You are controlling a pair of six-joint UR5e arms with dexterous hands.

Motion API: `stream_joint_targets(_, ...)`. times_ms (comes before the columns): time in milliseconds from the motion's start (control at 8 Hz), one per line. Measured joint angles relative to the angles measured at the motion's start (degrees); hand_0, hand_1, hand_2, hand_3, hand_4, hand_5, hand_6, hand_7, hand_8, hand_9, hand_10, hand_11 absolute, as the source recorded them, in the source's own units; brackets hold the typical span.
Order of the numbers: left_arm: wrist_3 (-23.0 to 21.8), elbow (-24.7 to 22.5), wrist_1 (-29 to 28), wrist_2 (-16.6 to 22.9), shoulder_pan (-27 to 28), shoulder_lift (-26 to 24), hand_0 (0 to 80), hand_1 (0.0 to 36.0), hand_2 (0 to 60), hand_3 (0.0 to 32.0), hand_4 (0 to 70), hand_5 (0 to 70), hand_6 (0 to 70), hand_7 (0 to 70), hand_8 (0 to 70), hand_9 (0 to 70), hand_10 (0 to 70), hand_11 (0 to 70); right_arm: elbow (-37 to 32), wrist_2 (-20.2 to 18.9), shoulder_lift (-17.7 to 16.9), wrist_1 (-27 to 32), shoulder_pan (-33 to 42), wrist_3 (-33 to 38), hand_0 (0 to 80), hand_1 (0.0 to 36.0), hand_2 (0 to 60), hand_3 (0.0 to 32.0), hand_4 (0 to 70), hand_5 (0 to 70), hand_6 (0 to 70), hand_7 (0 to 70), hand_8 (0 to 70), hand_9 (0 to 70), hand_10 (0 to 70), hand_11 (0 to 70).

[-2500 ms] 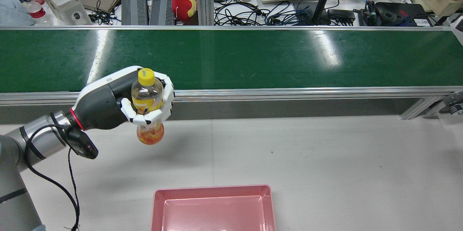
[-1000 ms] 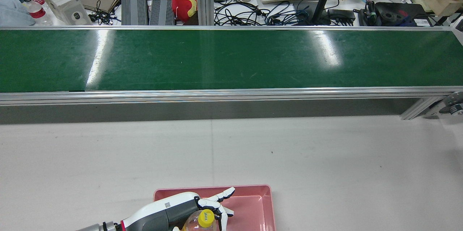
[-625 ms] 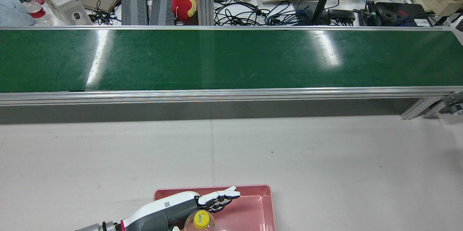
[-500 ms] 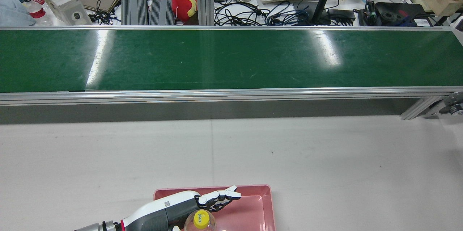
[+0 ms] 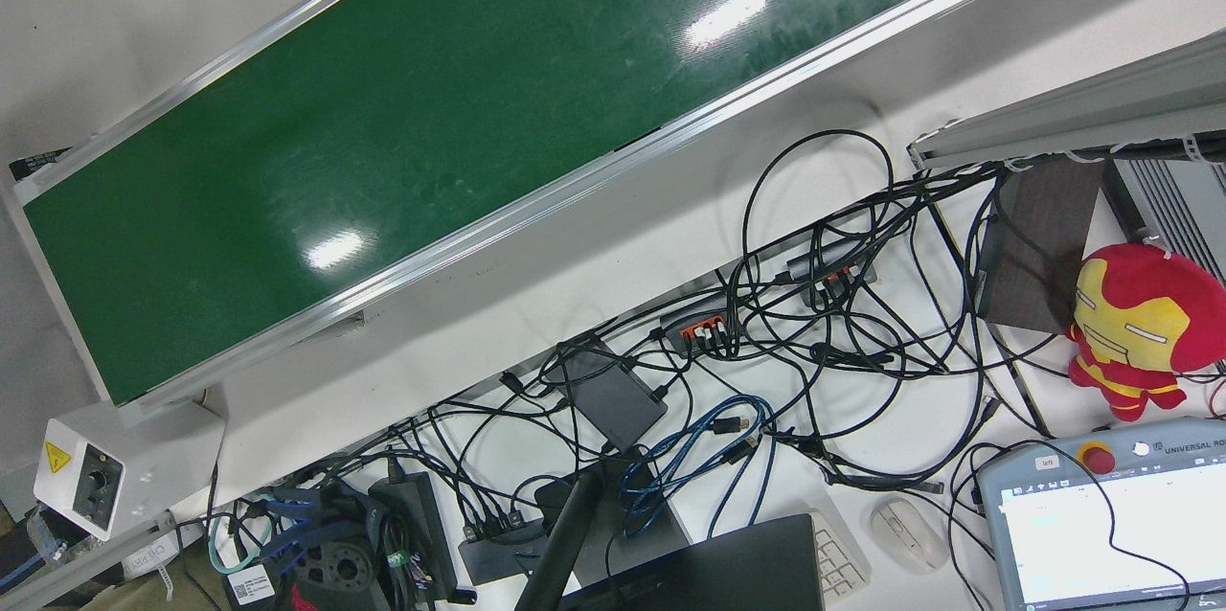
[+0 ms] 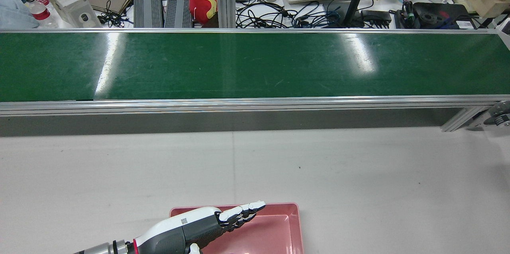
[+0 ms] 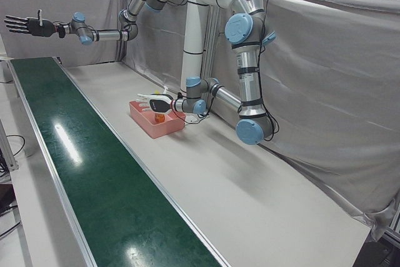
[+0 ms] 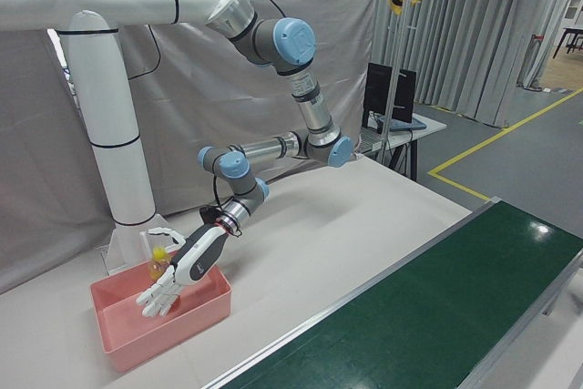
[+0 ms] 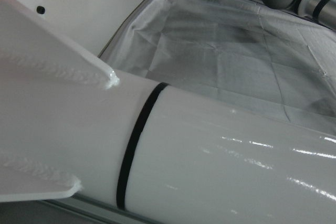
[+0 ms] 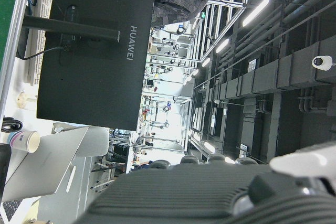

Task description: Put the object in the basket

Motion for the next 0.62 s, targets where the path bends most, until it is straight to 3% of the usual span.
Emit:
stream_joint_targets(250,0.0,-0.1,-0.1,0.0,-0.1,0.0,52.2,0.0,0.0,11.8,0.0,5.8,0.0,0.0,3.1,3.3,0.9,2.5,0.0,0.0,0.0,0.0,0.0,0.0,0.0,0.0,0.0,0.0,0.0,0.0,0.0,0.0,0.0,0.0,0.0,0.0)
stream_joint_targets(625,-2.5,-3.8,0.5,0.1,-3.2,0.2,54.3,0.0,0.0,8.4,0.0,10.4,0.0,0.0,2.9,3.1,0.5,2.1,0.0,0.0,0.0,0.0,0.0,0.0,0.0,0.0,0.0,0.0,0.0,0.0,0.0,0.0,0.0,0.0,0.0,0.0)
